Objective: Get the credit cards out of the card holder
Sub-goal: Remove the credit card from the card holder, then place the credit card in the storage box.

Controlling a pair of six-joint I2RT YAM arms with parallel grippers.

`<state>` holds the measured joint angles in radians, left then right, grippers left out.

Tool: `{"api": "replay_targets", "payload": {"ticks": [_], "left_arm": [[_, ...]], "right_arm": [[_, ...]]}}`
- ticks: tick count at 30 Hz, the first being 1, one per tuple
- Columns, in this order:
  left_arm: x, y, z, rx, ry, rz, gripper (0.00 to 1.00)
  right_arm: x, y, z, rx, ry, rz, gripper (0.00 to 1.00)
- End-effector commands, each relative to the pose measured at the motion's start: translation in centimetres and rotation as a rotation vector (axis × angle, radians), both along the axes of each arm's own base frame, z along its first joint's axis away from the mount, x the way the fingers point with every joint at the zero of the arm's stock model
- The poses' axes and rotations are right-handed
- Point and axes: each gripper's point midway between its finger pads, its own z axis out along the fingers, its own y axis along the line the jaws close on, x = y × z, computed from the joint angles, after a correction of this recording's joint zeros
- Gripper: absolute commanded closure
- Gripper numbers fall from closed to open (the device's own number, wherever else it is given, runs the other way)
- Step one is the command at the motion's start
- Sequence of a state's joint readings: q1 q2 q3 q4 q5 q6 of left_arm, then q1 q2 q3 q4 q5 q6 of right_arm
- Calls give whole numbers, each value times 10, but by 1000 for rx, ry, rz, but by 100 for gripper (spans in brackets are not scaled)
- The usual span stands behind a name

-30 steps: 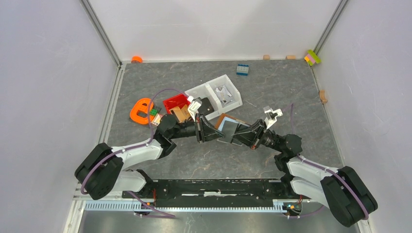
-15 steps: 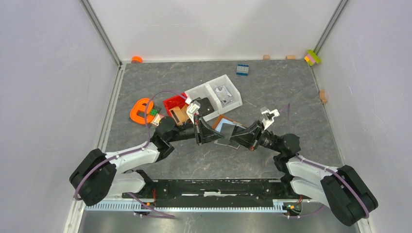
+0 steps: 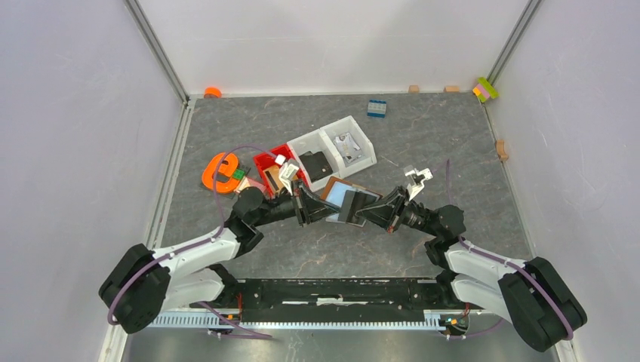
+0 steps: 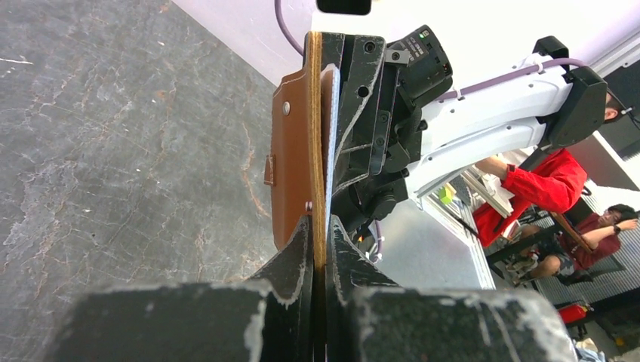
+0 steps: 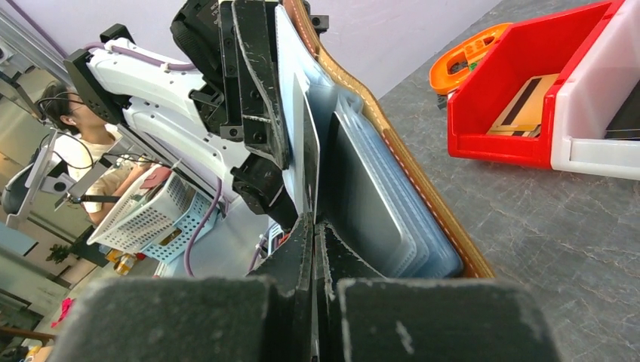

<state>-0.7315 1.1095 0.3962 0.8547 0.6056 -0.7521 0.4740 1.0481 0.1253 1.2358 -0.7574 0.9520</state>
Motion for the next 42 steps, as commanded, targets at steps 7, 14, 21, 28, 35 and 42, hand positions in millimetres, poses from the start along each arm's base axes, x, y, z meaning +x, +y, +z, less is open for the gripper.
{"api": "replay_targets", "payload": {"ticks": [7, 14, 21, 28, 35, 42], "left_arm": [[43, 34, 11, 34, -77, 346, 98], [90, 95, -25, 238, 29, 773, 98], [99, 117, -28, 290, 63, 902, 98], [88, 128, -8, 220, 9, 907, 98], [80, 139, -1, 176, -13, 928, 98], [77, 140, -9, 218, 13, 919, 98]], "right_arm": [[30, -9, -17, -75, 32, -142, 100], [62, -25, -48, -249, 70, -325, 100], [88, -24, -69, -404, 109, -378, 100], [129, 13, -79, -616, 134, -333, 100], [178, 30, -74, -721, 135, -377, 100], [228, 59, -57, -769, 103, -361, 100]]}}
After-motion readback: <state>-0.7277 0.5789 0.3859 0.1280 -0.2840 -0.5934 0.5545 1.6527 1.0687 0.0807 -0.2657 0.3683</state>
